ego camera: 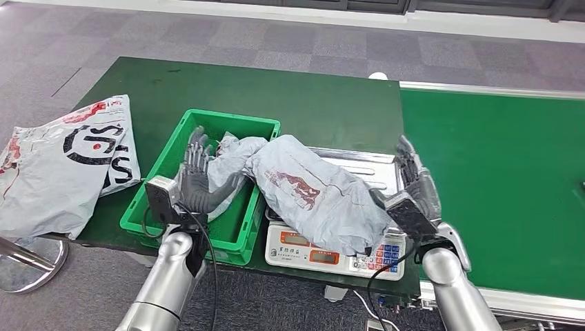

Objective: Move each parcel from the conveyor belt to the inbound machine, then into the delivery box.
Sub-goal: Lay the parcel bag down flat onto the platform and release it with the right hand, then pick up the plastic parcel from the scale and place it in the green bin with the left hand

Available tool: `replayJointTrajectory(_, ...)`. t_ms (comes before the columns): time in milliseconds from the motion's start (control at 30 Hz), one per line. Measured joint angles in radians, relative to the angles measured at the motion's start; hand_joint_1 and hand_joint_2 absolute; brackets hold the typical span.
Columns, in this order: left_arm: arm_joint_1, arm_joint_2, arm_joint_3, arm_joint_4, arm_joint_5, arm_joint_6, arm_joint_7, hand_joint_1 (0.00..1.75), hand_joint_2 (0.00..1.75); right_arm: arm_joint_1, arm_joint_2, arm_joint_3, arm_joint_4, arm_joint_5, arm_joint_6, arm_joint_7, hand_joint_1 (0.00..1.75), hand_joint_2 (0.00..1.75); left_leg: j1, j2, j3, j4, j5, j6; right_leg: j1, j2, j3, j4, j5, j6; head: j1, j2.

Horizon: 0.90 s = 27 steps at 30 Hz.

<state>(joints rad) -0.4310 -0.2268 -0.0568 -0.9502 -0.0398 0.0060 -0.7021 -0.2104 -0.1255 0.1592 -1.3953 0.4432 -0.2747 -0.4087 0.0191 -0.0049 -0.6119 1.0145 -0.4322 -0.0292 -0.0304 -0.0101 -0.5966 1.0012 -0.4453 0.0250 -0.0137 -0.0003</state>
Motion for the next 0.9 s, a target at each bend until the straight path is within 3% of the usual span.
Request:
replayJointTrajectory(167,-0.025,0.024,-0.102,-0.147,-0.044,0.210,-0.001,0.00,1.75,0.015,0.001,-0.081,-0.109,-0.030,0.000,-0.053,0.00,1.75,0.000,0.000,-0.003,0.000,0.000,0.000,0.000,0.000,-0.002,0.000,0.000,0.000,0.000,0.000)
replayJointTrajectory(267,-0.062,0.033,-0.196,-0.185,-0.083,0.275,-0.001,0.00,1.75,0.013,0.008,-0.104,-0.145,-0.029,-0.007,-0.087,0.00,1.75,0.000,0.000,-0.003,0.000,0.000,0.000,0.000,0.000,-0.002,0.000,0.000,0.000,0.000,0.000)
replayJointTrajectory(367,-0.123,0.026,-0.283,-0.114,-0.152,0.236,0.022,0.00,1.75,0.004,0.020,-0.110,-0.175,-0.023,-0.016,-0.111,0.00,1.75,0.000,0.000,-0.003,0.001,0.000,0.000,0.000,-0.001,-0.002,-0.001,0.000,0.000,0.000,0.000)
replayJointTrajectory(467,-0.143,0.021,-0.307,-0.076,-0.179,0.210,0.041,0.00,1.75,-0.001,0.024,-0.111,-0.184,-0.021,-0.016,-0.115,0.00,1.75,0.000,0.000,-0.003,0.001,0.000,0.000,0.000,-0.001,-0.002,-0.001,0.000,0.000,0.000,0.000)
replayJointTrajectory(633,-0.254,-0.036,-0.380,0.201,-0.265,0.132,0.108,0.00,1.75,-0.015,0.041,-0.115,-0.235,-0.013,0.002,-0.113,0.00,1.75,0.000,0.005,-0.003,0.001,0.000,0.000,0.000,0.007,-0.005,0.000,0.003,0.001,0.000,0.000)
replayJointTrajectory(733,-0.284,-0.051,-0.396,0.284,-0.319,0.093,0.214,0.00,1.75,-0.016,0.045,-0.115,-0.246,-0.002,0.023,-0.113,0.00,1.75,0.000,0.005,-0.003,0.000,0.000,0.000,0.000,0.007,-0.005,0.000,0.002,0.001,0.000,0.000)
replayJointTrajectory(900,-0.326,-0.076,-0.438,0.432,-0.427,-0.031,0.472,0.00,1.75,-0.032,0.059,-0.115,-0.251,0.044,0.050,-0.096,0.00,1.75,0.000,0.005,-0.004,0.000,0.000,0.000,0.000,0.007,-0.005,0.000,0.002,0.001,0.000,0.000)
